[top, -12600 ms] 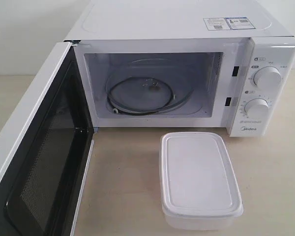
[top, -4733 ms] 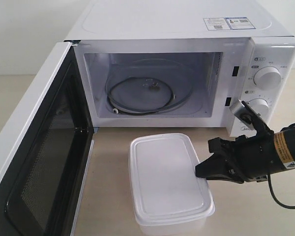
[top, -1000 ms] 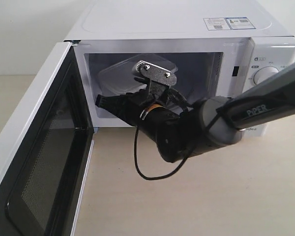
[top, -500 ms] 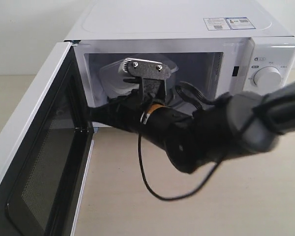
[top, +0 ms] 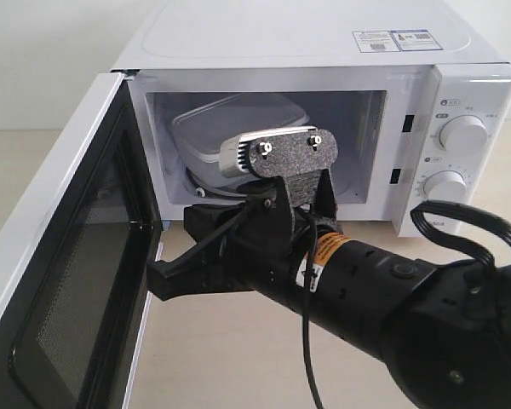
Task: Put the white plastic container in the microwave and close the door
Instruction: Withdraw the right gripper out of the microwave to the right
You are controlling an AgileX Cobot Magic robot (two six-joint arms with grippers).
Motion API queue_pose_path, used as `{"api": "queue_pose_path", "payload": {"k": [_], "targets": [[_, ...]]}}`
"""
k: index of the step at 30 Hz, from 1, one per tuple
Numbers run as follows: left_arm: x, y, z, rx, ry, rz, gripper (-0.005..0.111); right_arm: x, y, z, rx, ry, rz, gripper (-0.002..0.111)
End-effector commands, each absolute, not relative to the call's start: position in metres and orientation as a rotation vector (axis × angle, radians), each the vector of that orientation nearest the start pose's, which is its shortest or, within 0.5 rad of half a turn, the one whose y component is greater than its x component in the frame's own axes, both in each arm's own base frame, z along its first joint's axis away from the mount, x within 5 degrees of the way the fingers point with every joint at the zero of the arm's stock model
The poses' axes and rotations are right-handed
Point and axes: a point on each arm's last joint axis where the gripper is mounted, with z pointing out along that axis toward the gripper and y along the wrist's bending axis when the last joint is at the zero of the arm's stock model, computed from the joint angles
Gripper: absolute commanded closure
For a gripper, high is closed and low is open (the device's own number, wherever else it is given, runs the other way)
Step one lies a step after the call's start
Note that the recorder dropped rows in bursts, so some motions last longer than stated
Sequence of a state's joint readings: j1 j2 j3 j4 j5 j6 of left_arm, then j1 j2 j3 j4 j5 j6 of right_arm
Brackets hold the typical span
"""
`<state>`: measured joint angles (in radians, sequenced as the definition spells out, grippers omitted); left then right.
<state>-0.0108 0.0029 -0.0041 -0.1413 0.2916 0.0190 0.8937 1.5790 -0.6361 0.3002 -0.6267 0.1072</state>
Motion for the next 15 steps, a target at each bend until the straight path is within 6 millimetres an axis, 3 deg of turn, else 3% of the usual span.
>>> {"api": "queue_pose_path", "payload": {"k": [1,15], "targets": [[0.0545,-0.0043,0.1871,-0.071,1.772,-0.131,0.102,0.2048,0.2292,0.2114,-0.378,1.81,0.716,0.108],[0.0545,-0.0043,0.1871,-0.071,1.772,-0.131,0.102,0.205,0.2288,0.211,-0.394,1.809,0.696,0.108]]}}
